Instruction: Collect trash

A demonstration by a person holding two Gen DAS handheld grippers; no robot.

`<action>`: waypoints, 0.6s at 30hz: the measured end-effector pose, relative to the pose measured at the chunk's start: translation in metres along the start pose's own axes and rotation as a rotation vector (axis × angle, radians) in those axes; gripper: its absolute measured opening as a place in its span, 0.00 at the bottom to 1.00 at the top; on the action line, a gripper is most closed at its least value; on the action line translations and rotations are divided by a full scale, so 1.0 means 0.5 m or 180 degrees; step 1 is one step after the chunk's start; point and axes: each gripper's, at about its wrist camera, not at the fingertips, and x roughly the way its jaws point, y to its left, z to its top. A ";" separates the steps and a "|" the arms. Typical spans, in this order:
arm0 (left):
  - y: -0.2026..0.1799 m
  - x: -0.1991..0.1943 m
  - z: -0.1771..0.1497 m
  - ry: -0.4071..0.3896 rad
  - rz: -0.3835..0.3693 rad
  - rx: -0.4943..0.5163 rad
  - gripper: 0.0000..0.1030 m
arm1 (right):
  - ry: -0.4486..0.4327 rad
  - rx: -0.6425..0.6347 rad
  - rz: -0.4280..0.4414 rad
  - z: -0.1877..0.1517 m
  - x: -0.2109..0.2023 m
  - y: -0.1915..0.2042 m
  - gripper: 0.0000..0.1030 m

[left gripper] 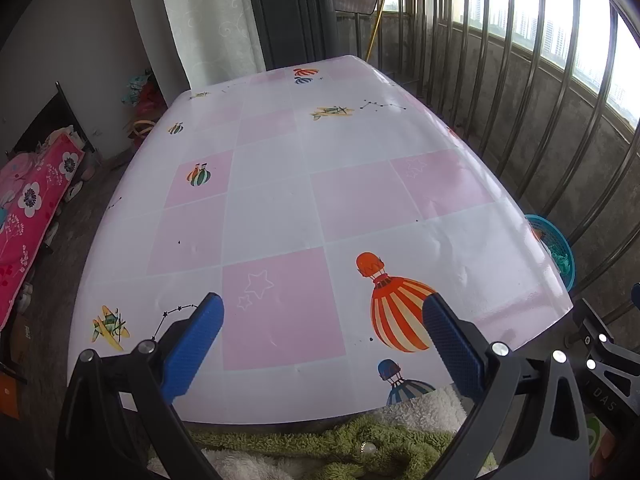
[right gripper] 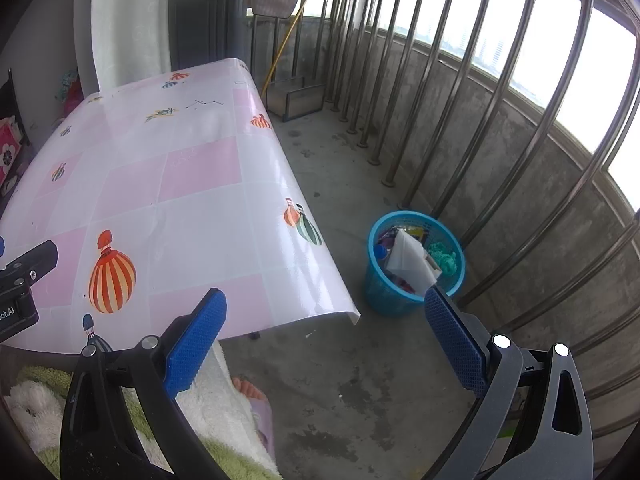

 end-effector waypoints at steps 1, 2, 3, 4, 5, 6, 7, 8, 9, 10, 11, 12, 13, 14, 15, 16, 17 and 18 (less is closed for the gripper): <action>0.000 0.000 0.000 -0.0002 0.0001 -0.0001 0.95 | -0.0001 -0.0001 -0.0001 0.001 0.000 0.000 0.92; 0.000 0.000 0.000 -0.0003 0.0003 0.0000 0.95 | 0.0000 0.0004 0.0005 0.000 0.000 0.000 0.92; 0.001 0.000 0.001 0.0000 0.0002 0.0001 0.95 | 0.0000 0.0006 0.0005 0.000 0.000 0.000 0.92; 0.001 0.000 0.001 0.0001 0.0003 -0.0002 0.95 | -0.0001 0.0004 0.0000 -0.001 0.000 0.001 0.92; 0.000 0.000 0.001 0.0001 0.0004 -0.0002 0.95 | 0.0000 0.0003 -0.0003 -0.001 0.000 0.000 0.92; 0.000 0.000 0.001 0.0001 0.0003 -0.0002 0.95 | 0.0002 0.0005 0.0001 -0.001 0.000 0.000 0.92; 0.001 0.000 0.001 -0.0001 0.0003 -0.0002 0.95 | 0.0001 0.0005 0.0005 -0.001 0.000 0.001 0.92; 0.001 0.000 0.001 -0.0002 0.0005 0.0001 0.95 | -0.0003 0.0003 0.0001 -0.001 0.000 0.001 0.92; 0.001 0.000 0.001 -0.0001 0.0005 0.0000 0.95 | -0.0008 0.0002 -0.0002 -0.001 -0.001 0.001 0.92; 0.001 0.000 0.001 -0.0002 0.0005 -0.0002 0.95 | -0.0010 0.0001 -0.0001 0.000 -0.001 0.001 0.92; 0.001 0.000 0.001 -0.0004 0.0008 -0.0002 0.95 | -0.0012 0.0001 0.0001 0.001 -0.002 0.001 0.92; 0.001 -0.001 0.001 -0.0007 0.0010 -0.0003 0.95 | -0.0016 0.0003 0.0000 0.002 -0.003 0.001 0.92; 0.001 -0.002 0.002 -0.0012 0.0011 -0.0004 0.95 | -0.0019 0.0004 -0.0002 0.004 -0.002 0.001 0.92; 0.001 -0.003 0.001 -0.0015 0.0013 -0.0007 0.95 | -0.0016 0.0004 -0.0003 0.003 -0.003 0.001 0.92; 0.001 -0.003 0.001 -0.0016 0.0014 -0.0009 0.95 | -0.0016 0.0004 0.0000 0.003 -0.003 0.001 0.92; 0.001 -0.003 0.002 -0.0016 0.0016 -0.0009 0.95 | -0.0016 0.0004 0.0001 0.005 -0.002 0.001 0.92; 0.001 -0.003 0.002 -0.0018 0.0017 -0.0012 0.95 | -0.0017 0.0004 -0.0004 0.003 -0.003 0.001 0.92; 0.002 -0.003 0.002 -0.0019 0.0017 -0.0014 0.95 | -0.0017 0.0004 -0.0003 0.004 -0.003 0.001 0.92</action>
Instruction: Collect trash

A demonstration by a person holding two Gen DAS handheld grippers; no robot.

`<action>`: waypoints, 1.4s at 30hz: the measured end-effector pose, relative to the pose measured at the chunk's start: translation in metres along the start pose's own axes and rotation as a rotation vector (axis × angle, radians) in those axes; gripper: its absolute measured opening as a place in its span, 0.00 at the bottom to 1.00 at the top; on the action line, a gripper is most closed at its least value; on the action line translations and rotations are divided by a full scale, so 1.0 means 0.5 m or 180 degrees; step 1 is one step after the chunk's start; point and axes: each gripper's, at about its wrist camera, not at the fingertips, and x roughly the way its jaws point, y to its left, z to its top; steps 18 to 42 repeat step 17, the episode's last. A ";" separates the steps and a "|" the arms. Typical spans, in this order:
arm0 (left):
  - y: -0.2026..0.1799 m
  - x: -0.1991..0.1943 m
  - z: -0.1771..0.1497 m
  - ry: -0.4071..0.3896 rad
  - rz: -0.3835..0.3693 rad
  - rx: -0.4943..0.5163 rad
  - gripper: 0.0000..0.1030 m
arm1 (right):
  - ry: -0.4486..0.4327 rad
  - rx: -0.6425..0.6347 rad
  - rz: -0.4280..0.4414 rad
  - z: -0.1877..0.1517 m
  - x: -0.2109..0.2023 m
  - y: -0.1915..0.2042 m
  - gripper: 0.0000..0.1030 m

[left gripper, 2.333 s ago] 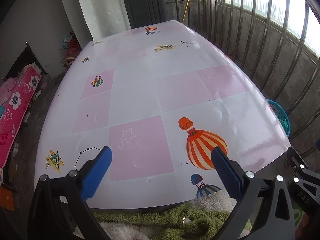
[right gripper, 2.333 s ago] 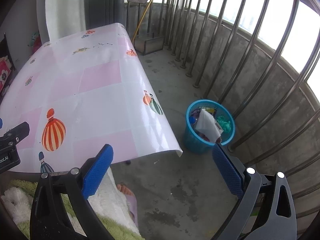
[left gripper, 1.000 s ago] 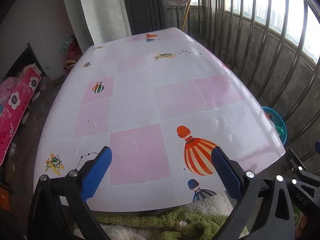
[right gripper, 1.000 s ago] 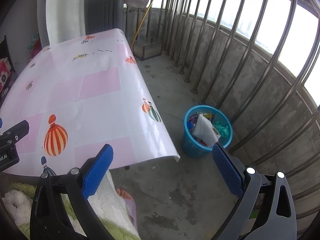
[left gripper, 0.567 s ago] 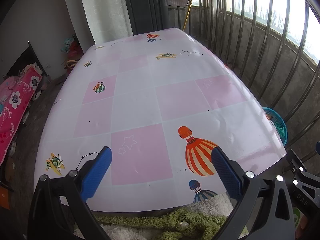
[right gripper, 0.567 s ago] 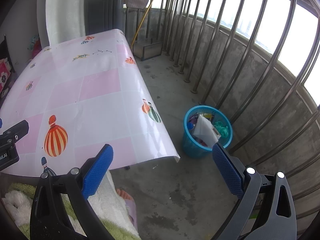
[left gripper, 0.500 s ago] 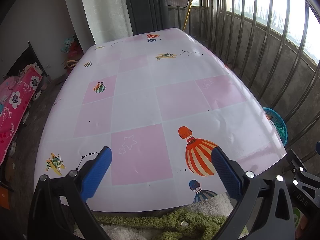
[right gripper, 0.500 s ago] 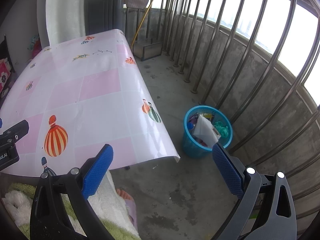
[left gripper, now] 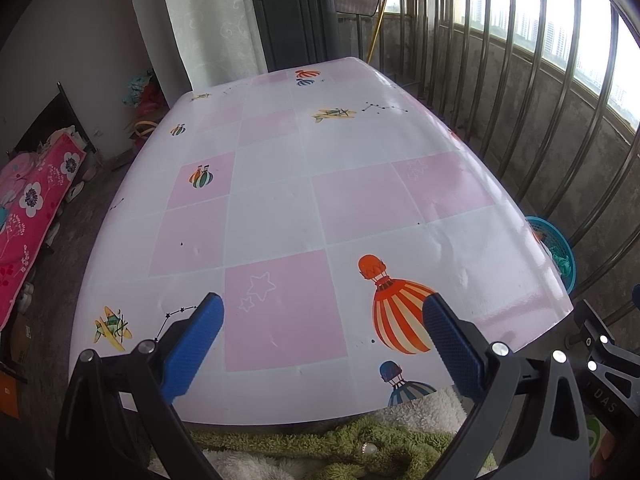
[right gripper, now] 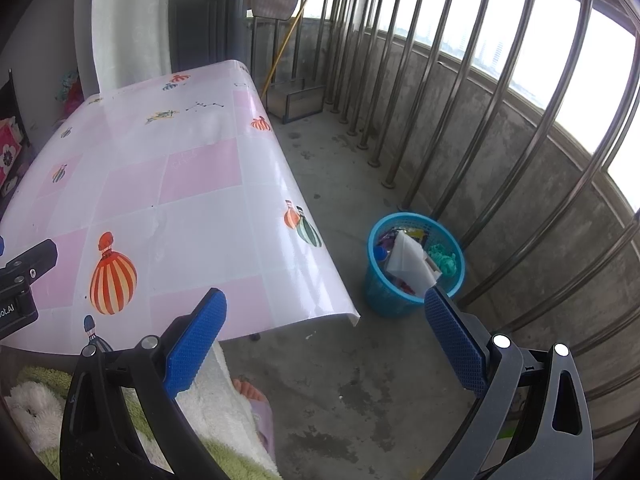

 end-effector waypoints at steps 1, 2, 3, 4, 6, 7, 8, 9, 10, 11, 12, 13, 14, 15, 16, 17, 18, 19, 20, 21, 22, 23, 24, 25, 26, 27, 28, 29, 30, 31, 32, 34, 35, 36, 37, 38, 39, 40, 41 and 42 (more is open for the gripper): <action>0.000 0.000 0.000 -0.0001 0.0000 -0.0001 0.95 | -0.0001 0.0000 0.0004 0.000 0.000 0.000 0.92; 0.000 0.000 0.000 -0.0002 0.0001 -0.0002 0.95 | -0.0003 0.0001 0.0003 -0.001 -0.001 0.001 0.92; 0.001 0.000 0.000 -0.0003 0.0001 -0.0002 0.95 | -0.0005 0.0000 0.0000 0.000 -0.001 0.002 0.92; 0.000 -0.001 0.000 -0.0003 0.0001 -0.0002 0.95 | -0.0004 0.0002 -0.0001 0.000 -0.001 0.002 0.92; 0.000 -0.001 0.000 -0.0006 0.0001 -0.0003 0.95 | -0.0002 0.0005 0.0001 0.000 -0.002 0.002 0.92; 0.000 -0.002 0.000 -0.0007 0.0002 -0.0003 0.95 | -0.0003 0.0005 0.0001 0.000 -0.002 0.002 0.92; 0.000 -0.002 0.001 -0.0008 0.0002 -0.0001 0.95 | -0.0003 0.0004 0.0001 0.000 -0.001 0.002 0.92; 0.000 -0.002 0.001 -0.0009 0.0003 -0.0004 0.95 | -0.0004 0.0004 -0.0001 -0.001 -0.002 0.002 0.92; 0.000 -0.002 0.002 -0.0010 0.0001 -0.0005 0.95 | -0.0003 0.0004 -0.0004 0.001 -0.001 0.003 0.92; 0.000 -0.002 0.002 -0.0008 0.0000 -0.0007 0.95 | -0.0002 0.0008 -0.0003 0.000 -0.002 0.003 0.92; 0.000 -0.002 0.002 -0.0006 0.0000 -0.0005 0.95 | -0.0002 0.0009 0.0000 0.000 -0.002 0.003 0.92; 0.000 -0.001 0.002 -0.0005 -0.0002 -0.0005 0.95 | -0.0005 0.0008 -0.0004 0.000 -0.002 0.003 0.92; 0.000 -0.001 0.003 -0.0004 -0.0001 -0.0007 0.95 | -0.0008 0.0007 -0.0006 0.000 -0.002 0.003 0.92; 0.000 -0.001 0.003 -0.0003 -0.0002 -0.0006 0.95 | -0.0005 0.0007 -0.0002 0.000 -0.002 0.002 0.92; 0.000 -0.001 0.003 -0.0002 -0.0004 -0.0004 0.95 | -0.0003 0.0008 0.0001 0.000 -0.002 0.002 0.92; 0.000 -0.001 0.003 0.0001 -0.0004 -0.0004 0.95 | -0.0004 0.0009 -0.0001 0.000 -0.002 0.003 0.92; 0.000 -0.001 0.003 0.0001 -0.0004 -0.0004 0.95 | -0.0004 0.0009 -0.0001 0.000 -0.002 0.003 0.92; 0.000 -0.001 0.003 0.0001 -0.0004 -0.0004 0.95 | -0.0004 0.0009 -0.0001 0.000 -0.002 0.003 0.92; 0.000 -0.001 0.003 0.0001 -0.0004 -0.0004 0.95 | -0.0004 0.0009 -0.0001 0.000 -0.002 0.003 0.92; 0.000 -0.001 0.003 0.0001 -0.0004 -0.0004 0.95 | -0.0004 0.0009 -0.0001 0.000 -0.002 0.003 0.92; 0.000 -0.001 0.003 0.0001 -0.0004 -0.0004 0.95 | -0.0004 0.0009 -0.0001 0.000 -0.002 0.003 0.92; 0.000 -0.001 0.003 0.0001 -0.0004 -0.0004 0.95 | -0.0004 0.0009 -0.0001 0.000 -0.002 0.003 0.92; 0.000 -0.001 0.003 0.0001 -0.0004 -0.0004 0.95 | -0.0004 0.0009 -0.0001 0.000 -0.002 0.003 0.92; 0.000 -0.001 0.003 0.0001 -0.0004 -0.0004 0.95 | -0.0004 0.0009 -0.0001 0.000 -0.002 0.003 0.92; 0.000 -0.001 0.003 0.0001 -0.0004 -0.0004 0.95 | -0.0004 0.0009 -0.0001 0.000 -0.002 0.003 0.92; 0.000 -0.001 0.003 0.0001 -0.0004 -0.0004 0.95 | -0.0004 0.0009 -0.0001 0.000 -0.002 0.003 0.92; 0.000 -0.001 0.003 0.0001 -0.0004 -0.0004 0.95 | -0.0004 0.0009 -0.0001 0.000 -0.002 0.003 0.92; 0.000 -0.001 0.003 0.0001 -0.0004 -0.0004 0.95 | -0.0004 0.0009 -0.0001 0.000 -0.002 0.003 0.92; 0.000 -0.001 0.003 0.0001 -0.0004 -0.0004 0.95 | -0.0004 0.0009 -0.0001 0.000 -0.002 0.003 0.92; 0.000 -0.001 0.003 0.0001 -0.0004 -0.0004 0.95 | -0.0004 0.0009 -0.0001 0.000 -0.002 0.003 0.92; 0.000 -0.001 0.003 0.0001 -0.0004 -0.0004 0.95 | -0.0004 0.0009 -0.0001 0.000 -0.002 0.003 0.92; 0.000 -0.001 0.003 0.0001 -0.0004 -0.0004 0.95 | -0.0004 0.0009 -0.0001 0.000 -0.002 0.003 0.92; 0.000 -0.001 0.003 0.0001 -0.0004 -0.0004 0.95 | -0.0004 0.0009 -0.0001 0.000 -0.002 0.003 0.92; 0.000 -0.001 0.003 0.0001 -0.0004 -0.0004 0.95 | -0.0004 0.0009 -0.0001 0.000 -0.002 0.003 0.92; 0.000 -0.001 0.003 0.0001 -0.0004 -0.0004 0.95 | -0.0004 0.0009 -0.0001 0.000 -0.002 0.003 0.92; 0.000 -0.001 0.003 0.0001 -0.0004 -0.0004 0.95 | -0.0004 0.0009 -0.0001 0.000 -0.002 0.003 0.92; 0.000 -0.001 0.003 0.0001 -0.0004 -0.0004 0.95 | -0.0004 0.0009 -0.0001 0.000 -0.002 0.003 0.92; 0.000 -0.001 0.003 0.0001 -0.0004 -0.0004 0.95 | -0.0004 0.0009 -0.0001 0.000 -0.002 0.003 0.92; 0.000 -0.001 0.003 0.0001 -0.0004 -0.0004 0.95 | -0.0004 0.0009 -0.0001 0.000 -0.002 0.003 0.92; 0.000 -0.001 0.003 0.0001 -0.0004 -0.0004 0.95 | -0.0004 0.0009 -0.0001 0.000 -0.002 0.003 0.92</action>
